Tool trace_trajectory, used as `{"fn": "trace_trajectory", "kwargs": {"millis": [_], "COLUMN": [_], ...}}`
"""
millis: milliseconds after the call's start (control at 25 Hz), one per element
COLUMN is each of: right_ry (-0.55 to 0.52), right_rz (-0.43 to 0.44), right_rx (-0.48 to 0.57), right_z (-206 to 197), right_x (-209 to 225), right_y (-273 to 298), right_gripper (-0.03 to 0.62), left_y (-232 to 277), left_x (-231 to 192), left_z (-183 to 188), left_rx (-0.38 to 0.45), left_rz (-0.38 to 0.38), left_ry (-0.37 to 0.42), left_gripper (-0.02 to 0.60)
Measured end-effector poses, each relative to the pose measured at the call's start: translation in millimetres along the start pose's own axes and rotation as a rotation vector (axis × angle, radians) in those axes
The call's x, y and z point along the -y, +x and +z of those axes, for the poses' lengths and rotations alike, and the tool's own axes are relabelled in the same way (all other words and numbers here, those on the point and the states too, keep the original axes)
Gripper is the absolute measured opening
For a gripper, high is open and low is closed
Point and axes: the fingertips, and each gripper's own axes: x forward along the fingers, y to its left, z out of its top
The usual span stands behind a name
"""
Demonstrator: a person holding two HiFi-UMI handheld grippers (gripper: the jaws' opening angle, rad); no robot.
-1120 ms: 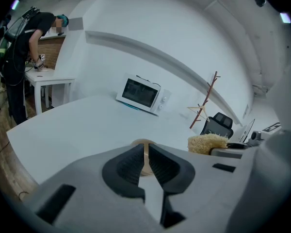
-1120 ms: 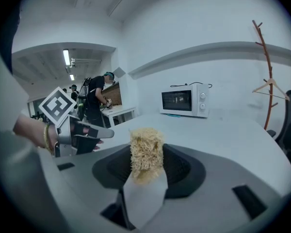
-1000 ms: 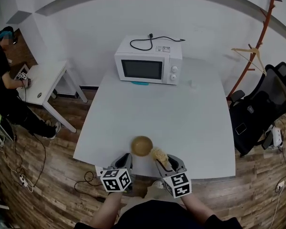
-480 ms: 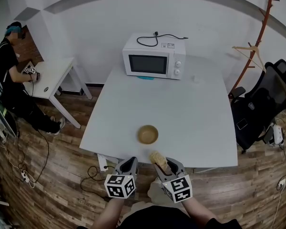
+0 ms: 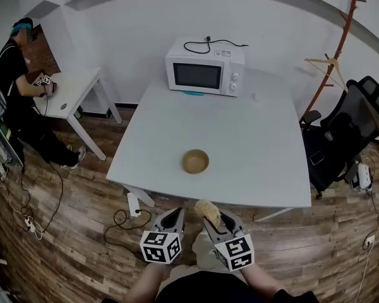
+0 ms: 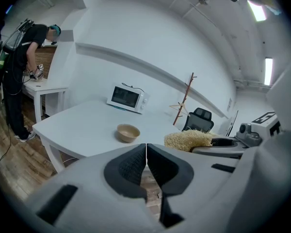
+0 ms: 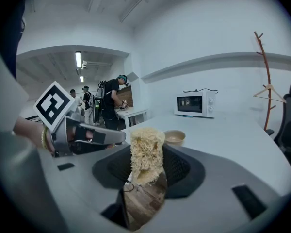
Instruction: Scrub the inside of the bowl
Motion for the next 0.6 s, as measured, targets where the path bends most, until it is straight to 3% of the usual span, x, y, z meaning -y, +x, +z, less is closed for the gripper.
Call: {"fn": "trace_trajectory", "kwargs": {"millis": [600], "right_ry": [0.000], "right_rz": [0.014], "right_rx": [0.027], "right_z": [1.1], "right_x": [-12.0], "right_y": [-19.6], "right_gripper": [0.176], "left_y": [-23.4], "left_x": [15.8], "left_z": [-4.9], "left_rx": [0.016], "left_rz": [-0.008], "left_ry": [-0.011], "left_gripper": [0.023]}}
